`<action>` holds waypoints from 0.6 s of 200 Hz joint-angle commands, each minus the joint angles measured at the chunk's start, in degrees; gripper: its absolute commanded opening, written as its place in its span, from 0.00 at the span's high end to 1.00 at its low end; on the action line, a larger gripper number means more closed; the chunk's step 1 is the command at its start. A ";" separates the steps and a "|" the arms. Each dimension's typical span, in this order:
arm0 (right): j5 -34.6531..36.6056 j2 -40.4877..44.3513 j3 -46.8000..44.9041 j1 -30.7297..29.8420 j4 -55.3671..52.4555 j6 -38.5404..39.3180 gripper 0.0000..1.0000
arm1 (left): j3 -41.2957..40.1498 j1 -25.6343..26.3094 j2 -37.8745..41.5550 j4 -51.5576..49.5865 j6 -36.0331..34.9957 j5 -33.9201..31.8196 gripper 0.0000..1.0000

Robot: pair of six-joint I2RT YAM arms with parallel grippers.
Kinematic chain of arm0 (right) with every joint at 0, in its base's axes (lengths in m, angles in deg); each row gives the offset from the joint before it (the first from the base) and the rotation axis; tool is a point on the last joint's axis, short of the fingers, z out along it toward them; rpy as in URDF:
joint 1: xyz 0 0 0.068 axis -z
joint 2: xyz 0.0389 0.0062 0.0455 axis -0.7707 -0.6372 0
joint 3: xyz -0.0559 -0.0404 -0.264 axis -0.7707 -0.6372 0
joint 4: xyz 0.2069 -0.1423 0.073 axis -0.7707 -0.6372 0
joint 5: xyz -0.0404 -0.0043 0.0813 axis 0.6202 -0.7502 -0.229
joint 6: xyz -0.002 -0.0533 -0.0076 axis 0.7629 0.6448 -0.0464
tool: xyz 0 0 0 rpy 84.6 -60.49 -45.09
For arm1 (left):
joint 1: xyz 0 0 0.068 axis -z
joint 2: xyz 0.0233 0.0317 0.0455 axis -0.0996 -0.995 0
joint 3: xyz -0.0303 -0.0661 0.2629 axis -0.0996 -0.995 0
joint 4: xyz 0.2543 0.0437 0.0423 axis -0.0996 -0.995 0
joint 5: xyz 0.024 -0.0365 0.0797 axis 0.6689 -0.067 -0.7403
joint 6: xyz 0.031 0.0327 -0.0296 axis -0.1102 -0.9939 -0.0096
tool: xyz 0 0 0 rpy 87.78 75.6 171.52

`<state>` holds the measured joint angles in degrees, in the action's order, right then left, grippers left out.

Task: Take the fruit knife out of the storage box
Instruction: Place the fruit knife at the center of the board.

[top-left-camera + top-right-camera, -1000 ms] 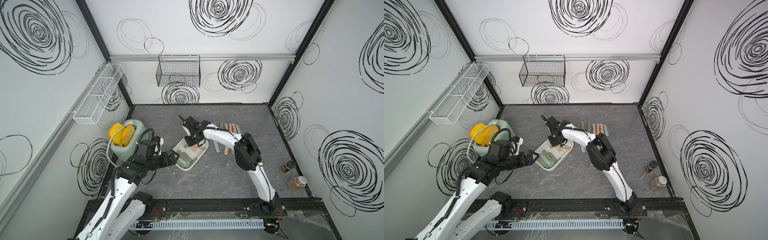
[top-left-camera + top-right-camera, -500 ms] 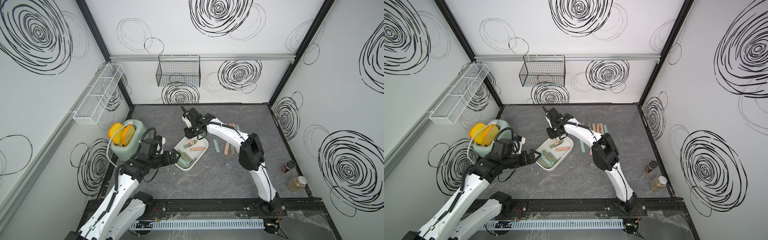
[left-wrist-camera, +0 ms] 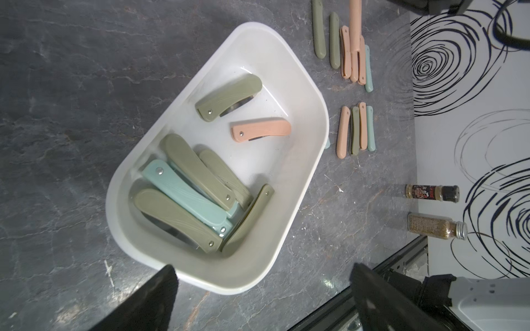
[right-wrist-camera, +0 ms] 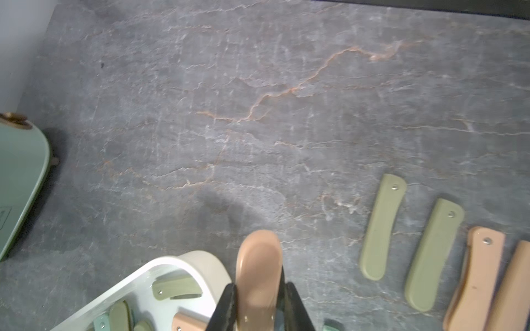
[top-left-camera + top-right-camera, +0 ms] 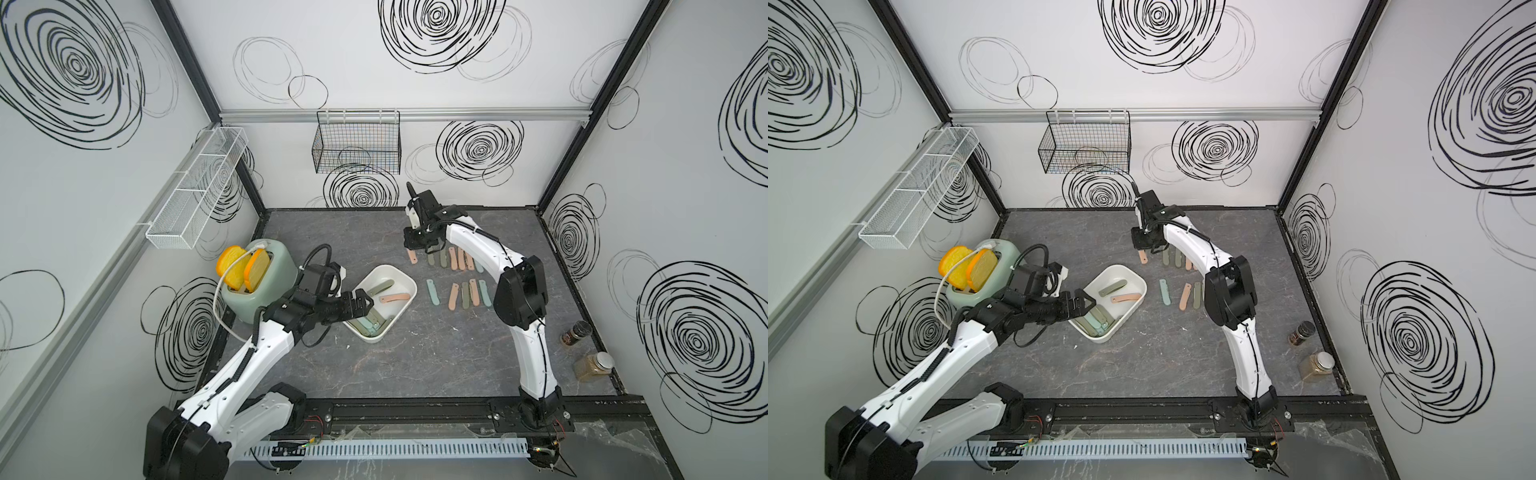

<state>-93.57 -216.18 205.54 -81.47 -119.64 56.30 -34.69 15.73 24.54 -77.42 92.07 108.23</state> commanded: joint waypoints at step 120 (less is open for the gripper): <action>-3.62 -15.81 9.28 6.65 3.34 -2.70 0.83 | 9.75 1.41 -14.04 6.62 -1.25 -0.59 0.02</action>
<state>-96.35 -230.67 212.86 -76.03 -117.45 54.07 -25.42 16.57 10.88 -72.81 91.57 107.94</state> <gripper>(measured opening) 0.253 0.978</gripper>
